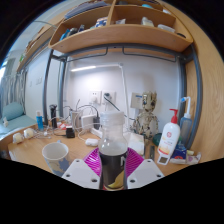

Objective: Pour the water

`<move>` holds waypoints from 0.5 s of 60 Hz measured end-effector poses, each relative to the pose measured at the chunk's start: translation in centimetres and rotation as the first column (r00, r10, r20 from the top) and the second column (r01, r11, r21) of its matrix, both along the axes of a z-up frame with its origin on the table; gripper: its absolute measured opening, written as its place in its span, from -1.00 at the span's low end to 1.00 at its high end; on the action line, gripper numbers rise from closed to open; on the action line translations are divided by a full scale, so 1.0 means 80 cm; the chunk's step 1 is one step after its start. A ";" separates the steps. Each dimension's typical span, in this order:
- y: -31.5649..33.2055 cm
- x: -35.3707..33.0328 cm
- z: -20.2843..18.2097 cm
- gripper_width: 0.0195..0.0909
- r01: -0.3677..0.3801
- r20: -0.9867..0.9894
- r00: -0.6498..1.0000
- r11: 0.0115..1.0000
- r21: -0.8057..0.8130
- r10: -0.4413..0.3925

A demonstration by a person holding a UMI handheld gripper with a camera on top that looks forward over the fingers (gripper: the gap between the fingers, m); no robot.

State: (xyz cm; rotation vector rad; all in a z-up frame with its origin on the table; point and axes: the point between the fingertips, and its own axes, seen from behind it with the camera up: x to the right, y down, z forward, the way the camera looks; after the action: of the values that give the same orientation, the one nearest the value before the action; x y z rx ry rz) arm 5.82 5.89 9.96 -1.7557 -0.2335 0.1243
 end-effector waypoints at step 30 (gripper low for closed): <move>-0.004 0.014 -0.014 -0.41 0.045 -0.112 0.993 0.999 0.019 -0.043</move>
State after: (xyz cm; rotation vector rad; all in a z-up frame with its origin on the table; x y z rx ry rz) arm 6.96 5.59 8.87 -1.7250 -0.1144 0.1868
